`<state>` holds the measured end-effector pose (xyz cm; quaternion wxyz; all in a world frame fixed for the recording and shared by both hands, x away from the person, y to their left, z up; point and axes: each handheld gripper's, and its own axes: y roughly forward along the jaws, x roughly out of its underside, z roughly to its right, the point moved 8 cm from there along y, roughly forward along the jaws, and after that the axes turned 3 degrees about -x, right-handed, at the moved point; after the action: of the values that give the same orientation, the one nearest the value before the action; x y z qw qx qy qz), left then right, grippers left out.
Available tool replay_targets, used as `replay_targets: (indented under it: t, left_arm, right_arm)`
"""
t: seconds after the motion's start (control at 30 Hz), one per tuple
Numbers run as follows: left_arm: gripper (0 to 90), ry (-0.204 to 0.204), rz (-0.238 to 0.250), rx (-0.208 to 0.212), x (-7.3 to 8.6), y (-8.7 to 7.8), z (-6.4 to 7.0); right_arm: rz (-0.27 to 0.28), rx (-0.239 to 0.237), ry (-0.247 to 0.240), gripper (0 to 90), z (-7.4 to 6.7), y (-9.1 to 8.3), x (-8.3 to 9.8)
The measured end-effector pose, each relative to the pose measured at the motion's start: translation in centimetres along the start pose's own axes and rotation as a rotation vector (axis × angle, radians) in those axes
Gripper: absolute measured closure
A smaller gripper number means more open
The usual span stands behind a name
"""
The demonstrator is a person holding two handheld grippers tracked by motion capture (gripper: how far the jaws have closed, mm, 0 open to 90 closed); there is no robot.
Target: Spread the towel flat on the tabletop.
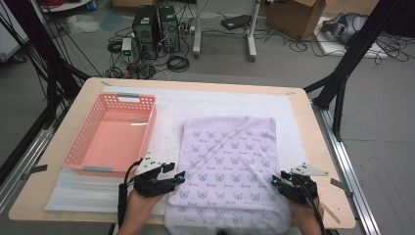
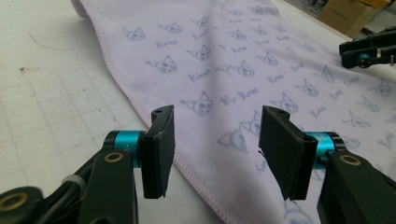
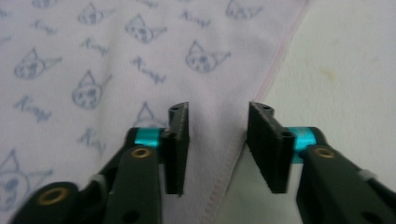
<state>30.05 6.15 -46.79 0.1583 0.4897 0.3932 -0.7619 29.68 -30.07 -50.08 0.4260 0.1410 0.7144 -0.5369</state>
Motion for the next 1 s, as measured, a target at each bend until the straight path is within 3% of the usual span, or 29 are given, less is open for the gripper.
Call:
replay_targets:
  t: [0.03, 0.07, 0.17, 0.27, 0.4, 0.53, 0.63, 0.7, 0.83, 1.0]
  left_arm:
    - [46.0, 0.001, 0.0, -0.001, -0.1, 0.1, -0.1]
    - [46.0, -0.001, -0.002, -0.001, -0.2, 0.2, -0.2]
    - [45.9, -0.009, -0.001, -0.005, -0.6, 0.4, -0.6]
    - [45.8, -0.011, 0.004, -0.012, -1.1, 0.5, -1.0]
    - [45.1, -0.014, 0.011, -0.025, -2.0, 0.6, -1.4]
    - [44.9, -0.018, 0.013, -0.034, -2.9, 1.0, -2.0]
    - [44.8, -0.03, 0.011, -0.043, -3.8, 2.0, -2.9]
    - [44.8, -0.041, 0.001, -0.045, -4.3, 3.0, -3.4]
    - [46.7, -0.047, 0.013, -0.02, -5.5, 4.5, -3.6]
    - [46.8, -0.033, -0.003, -0.025, -6.7, 6.4, -3.8]
  right_arm:
    - [-0.007, -0.029, -0.008, 84.3, -0.3, 0.0, 0.0]
    - [-0.019, -0.036, -0.034, 86.0, -0.5, -0.2, 0.1]
    - [-0.068, -0.03, -0.074, 87.0, -0.4, -1.1, 0.5]
    - [-0.076, -0.034, -0.097, 86.9, -0.1, -2.8, 1.4]
    - [-0.1, -0.063, -0.105, 86.9, 0.4, -4.6, 2.9]
    - [-0.125, -0.102, -0.097, 85.6, 0.9, -5.2, 3.4]
    - [-0.071, -0.093, -0.086, 71.1, 1.5, -4.9, 1.9]
    - [-0.03, -0.079, -0.078, 67.5, 2.4, -4.4, 0.4]
    - [0.012, -0.076, -0.075, 67.2, 3.8, -2.8, -2.1]
    - [0.033, -0.092, -0.071, 62.7, 4.4, -1.3, -3.9]
